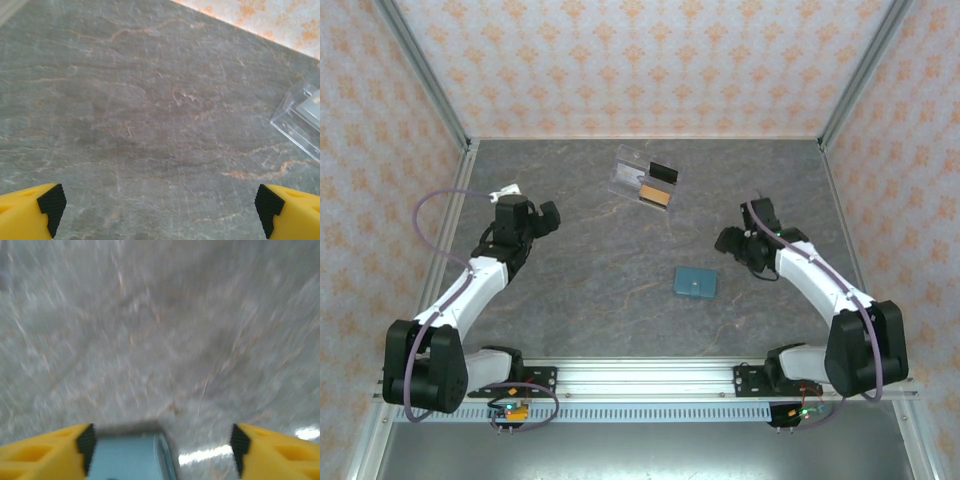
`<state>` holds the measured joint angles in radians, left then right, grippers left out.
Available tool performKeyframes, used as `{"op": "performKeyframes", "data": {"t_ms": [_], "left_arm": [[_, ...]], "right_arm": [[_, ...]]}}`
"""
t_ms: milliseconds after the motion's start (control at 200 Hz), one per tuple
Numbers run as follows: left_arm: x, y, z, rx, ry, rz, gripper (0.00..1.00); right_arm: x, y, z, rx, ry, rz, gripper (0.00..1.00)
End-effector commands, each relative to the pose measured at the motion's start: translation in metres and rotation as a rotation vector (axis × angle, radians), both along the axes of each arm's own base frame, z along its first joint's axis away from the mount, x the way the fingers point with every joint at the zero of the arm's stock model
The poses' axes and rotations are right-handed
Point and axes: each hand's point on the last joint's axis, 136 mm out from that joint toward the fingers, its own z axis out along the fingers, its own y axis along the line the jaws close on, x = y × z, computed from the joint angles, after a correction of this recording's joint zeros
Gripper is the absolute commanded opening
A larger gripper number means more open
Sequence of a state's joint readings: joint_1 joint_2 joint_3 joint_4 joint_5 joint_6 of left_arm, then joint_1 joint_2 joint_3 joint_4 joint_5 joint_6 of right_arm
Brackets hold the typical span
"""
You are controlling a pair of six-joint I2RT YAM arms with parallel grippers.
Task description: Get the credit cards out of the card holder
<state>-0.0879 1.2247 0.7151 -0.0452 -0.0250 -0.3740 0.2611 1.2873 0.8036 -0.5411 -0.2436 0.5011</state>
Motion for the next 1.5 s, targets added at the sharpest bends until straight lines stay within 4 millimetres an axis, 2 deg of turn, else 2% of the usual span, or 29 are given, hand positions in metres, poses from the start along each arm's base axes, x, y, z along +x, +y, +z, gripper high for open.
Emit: {"op": "performKeyframes", "data": {"t_ms": [0,150,285,505,646,781,876,946,1006,1076,1126,1201,1366,1491], "left_arm": [[0.008,-0.016,0.006,-0.036,0.009,-0.033,1.00],[0.016,-0.037,0.002,-0.040,0.028,-0.090,1.00],[0.023,-0.054,-0.003,-0.062,0.052,-0.130,1.00],[0.026,-0.085,-0.009,-0.141,0.093,-0.211,0.96],[0.020,-0.105,-0.017,-0.211,0.144,-0.259,0.94],[0.008,-0.136,-0.028,-0.309,0.221,-0.360,0.91],[-0.003,-0.153,-0.036,-0.335,0.276,-0.408,0.89],[-0.010,-0.161,-0.041,-0.328,0.313,-0.428,0.86],[-0.015,-0.169,-0.043,-0.312,0.346,-0.460,0.82],[-0.021,-0.177,-0.045,-0.292,0.394,-0.497,0.80],[-0.024,-0.184,-0.044,-0.294,0.416,-0.528,0.79],[-0.025,-0.196,-0.044,-0.312,0.430,-0.573,0.77],[-0.018,-0.224,-0.060,-0.358,0.482,-0.604,0.68],[-0.015,-0.248,-0.072,-0.386,0.510,-0.643,0.64]], "right_arm": [[-0.026,0.018,-0.019,0.093,0.110,-0.028,0.65],[-0.031,0.029,-0.036,0.116,0.141,-0.012,0.47],[-0.033,0.037,-0.049,0.124,0.173,0.017,0.40],[-0.020,0.057,-0.058,0.143,0.181,0.102,0.31],[-0.002,0.084,-0.060,0.114,0.170,0.220,0.29],[0.018,0.121,-0.068,0.111,0.159,0.312,0.27],[0.035,0.149,-0.063,0.102,0.122,0.380,0.27],[0.048,0.159,-0.057,0.083,0.096,0.393,0.28],[0.058,0.154,-0.047,0.053,0.058,0.344,0.29],[0.064,0.143,-0.027,0.023,-0.013,0.298,0.37],[0.062,0.136,-0.013,0.012,-0.052,0.277,0.41],[0.050,0.127,-0.004,0.015,-0.062,0.265,0.43],[0.014,0.132,-0.016,0.152,0.027,0.244,0.39],[0.000,0.140,-0.027,0.252,0.068,0.217,0.38]]}}
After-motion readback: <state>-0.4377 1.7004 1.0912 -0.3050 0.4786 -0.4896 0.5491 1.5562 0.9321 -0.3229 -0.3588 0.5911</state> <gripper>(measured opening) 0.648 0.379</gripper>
